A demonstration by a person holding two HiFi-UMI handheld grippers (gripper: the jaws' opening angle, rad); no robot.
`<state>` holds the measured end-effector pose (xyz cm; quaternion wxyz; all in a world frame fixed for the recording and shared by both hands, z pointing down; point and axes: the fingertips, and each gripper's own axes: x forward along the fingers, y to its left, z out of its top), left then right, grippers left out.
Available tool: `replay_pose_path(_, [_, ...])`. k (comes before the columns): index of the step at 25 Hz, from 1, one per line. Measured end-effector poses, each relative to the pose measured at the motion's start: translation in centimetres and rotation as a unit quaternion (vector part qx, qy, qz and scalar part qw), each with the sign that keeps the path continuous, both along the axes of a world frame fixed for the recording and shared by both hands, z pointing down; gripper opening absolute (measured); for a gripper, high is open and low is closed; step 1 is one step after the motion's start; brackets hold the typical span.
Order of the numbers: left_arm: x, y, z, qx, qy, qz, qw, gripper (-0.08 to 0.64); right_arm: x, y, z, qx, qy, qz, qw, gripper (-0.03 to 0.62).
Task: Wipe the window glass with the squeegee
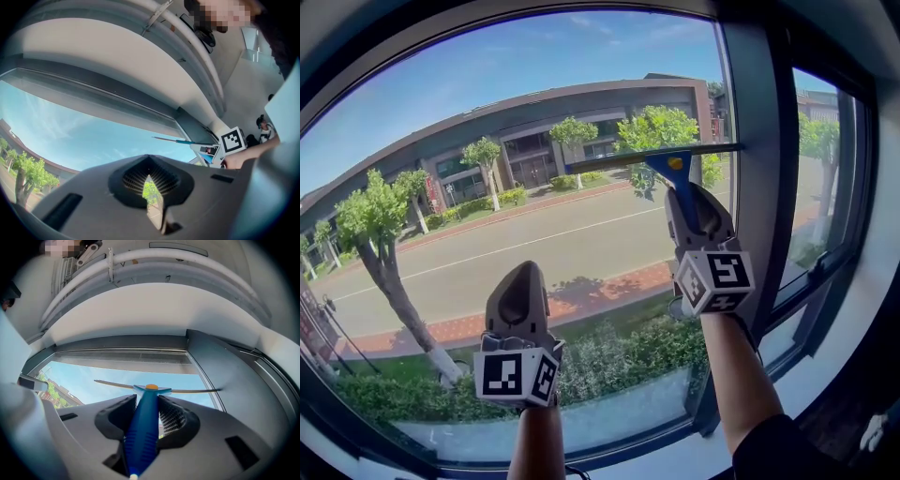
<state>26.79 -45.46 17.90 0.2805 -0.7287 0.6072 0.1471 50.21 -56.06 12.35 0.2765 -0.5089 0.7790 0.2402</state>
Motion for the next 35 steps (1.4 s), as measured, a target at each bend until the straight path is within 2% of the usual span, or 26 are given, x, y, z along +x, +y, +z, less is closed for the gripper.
replay_pose_path(30, [-0.9, -0.6, 4.6, -0.045, 0.014, -0.001, 0.9989, 0.002, -0.1, -0.5, 6.3, -0.026, -0.003, 0.004, 1.000, 0.141])
replay_pose_path(35, [-0.8, -0.9, 5.7, -0.056, 0.015, 0.001, 0.9983, 0.002, -0.4, -0.4, 7.4, -0.026, 0.008, 0.010, 1.000, 0.141])
